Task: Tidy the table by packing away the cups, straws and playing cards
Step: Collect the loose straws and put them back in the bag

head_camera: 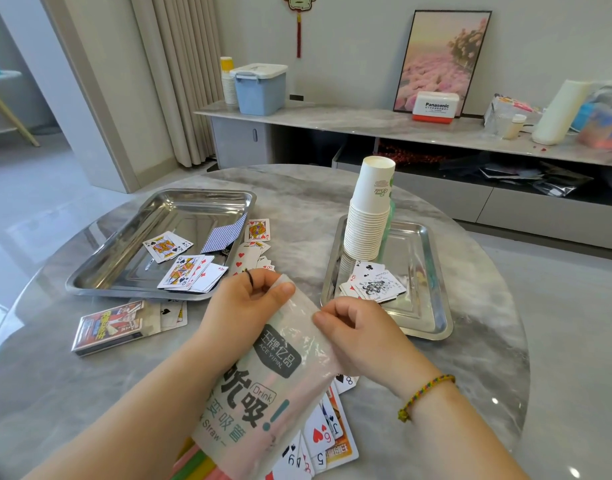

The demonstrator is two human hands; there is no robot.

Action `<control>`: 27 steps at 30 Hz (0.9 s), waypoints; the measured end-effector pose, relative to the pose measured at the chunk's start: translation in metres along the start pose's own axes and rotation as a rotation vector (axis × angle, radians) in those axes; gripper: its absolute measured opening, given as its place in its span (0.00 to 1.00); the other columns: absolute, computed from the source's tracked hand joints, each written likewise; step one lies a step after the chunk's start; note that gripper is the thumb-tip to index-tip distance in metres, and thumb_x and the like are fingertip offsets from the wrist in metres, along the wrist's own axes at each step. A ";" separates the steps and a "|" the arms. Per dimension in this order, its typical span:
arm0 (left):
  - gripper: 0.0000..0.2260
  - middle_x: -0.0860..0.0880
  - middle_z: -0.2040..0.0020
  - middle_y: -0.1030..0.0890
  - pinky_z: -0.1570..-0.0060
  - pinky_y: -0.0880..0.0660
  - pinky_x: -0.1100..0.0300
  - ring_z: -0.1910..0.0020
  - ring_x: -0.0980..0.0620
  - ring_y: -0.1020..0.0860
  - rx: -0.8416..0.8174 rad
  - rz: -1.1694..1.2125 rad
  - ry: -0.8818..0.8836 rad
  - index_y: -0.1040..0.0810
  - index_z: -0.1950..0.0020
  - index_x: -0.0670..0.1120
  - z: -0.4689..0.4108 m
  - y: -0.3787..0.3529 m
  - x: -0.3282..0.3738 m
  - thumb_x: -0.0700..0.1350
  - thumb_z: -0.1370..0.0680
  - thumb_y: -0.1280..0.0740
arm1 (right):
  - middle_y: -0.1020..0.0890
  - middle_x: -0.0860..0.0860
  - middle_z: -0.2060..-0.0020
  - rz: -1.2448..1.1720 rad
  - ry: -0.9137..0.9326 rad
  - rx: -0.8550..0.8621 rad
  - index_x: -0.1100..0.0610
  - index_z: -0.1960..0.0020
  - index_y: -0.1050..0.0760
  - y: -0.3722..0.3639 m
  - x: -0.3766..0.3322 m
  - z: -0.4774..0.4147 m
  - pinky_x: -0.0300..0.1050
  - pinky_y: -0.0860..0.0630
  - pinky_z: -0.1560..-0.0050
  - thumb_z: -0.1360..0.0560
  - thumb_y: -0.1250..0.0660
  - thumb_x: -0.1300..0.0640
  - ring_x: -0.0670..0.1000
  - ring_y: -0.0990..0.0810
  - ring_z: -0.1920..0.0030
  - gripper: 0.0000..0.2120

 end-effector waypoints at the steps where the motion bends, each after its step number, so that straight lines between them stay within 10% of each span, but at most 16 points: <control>1: 0.09 0.54 0.77 0.22 0.75 0.29 0.71 0.77 0.61 0.26 0.004 0.005 0.006 0.23 0.67 0.48 0.000 0.000 -0.001 0.40 0.27 0.33 | 0.28 0.43 0.74 0.000 -0.010 -0.023 0.49 0.71 0.30 0.002 0.001 0.000 0.27 0.35 0.72 0.26 0.36 0.57 0.36 0.31 0.75 0.14; 9: 0.09 0.55 0.77 0.22 0.75 0.28 0.70 0.77 0.61 0.26 0.048 0.041 0.041 0.23 0.68 0.48 -0.005 0.002 0.002 0.40 0.27 0.33 | 0.26 0.42 0.78 0.004 0.028 0.098 0.47 0.72 0.31 -0.003 0.001 0.000 0.31 0.33 0.70 0.27 0.35 0.56 0.38 0.29 0.74 0.16; 14: 0.08 0.55 0.77 0.21 0.76 0.28 0.71 0.78 0.61 0.25 0.058 0.087 0.074 0.22 0.66 0.47 -0.007 0.004 0.001 0.40 0.26 0.34 | 0.28 0.45 0.75 -0.025 -0.052 0.010 0.50 0.71 0.30 0.007 0.002 0.001 0.50 0.23 0.62 0.26 0.37 0.59 0.44 0.29 0.73 0.15; 27: 0.10 0.50 0.75 0.19 0.74 0.25 0.66 0.75 0.56 0.21 -0.109 0.018 0.197 0.22 0.71 0.45 -0.012 0.010 -0.002 0.38 0.29 0.31 | 0.27 0.44 0.74 -0.023 -0.049 0.001 0.50 0.68 0.29 -0.004 0.014 -0.004 0.29 0.33 0.71 0.26 0.38 0.55 0.38 0.30 0.75 0.12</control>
Point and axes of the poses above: each hand's wrist, its own z-axis away from the middle knuckle, its own y-axis out of the back of the hand, x = y × z, the point moved 1 cm from there along -z, towards the middle knuckle
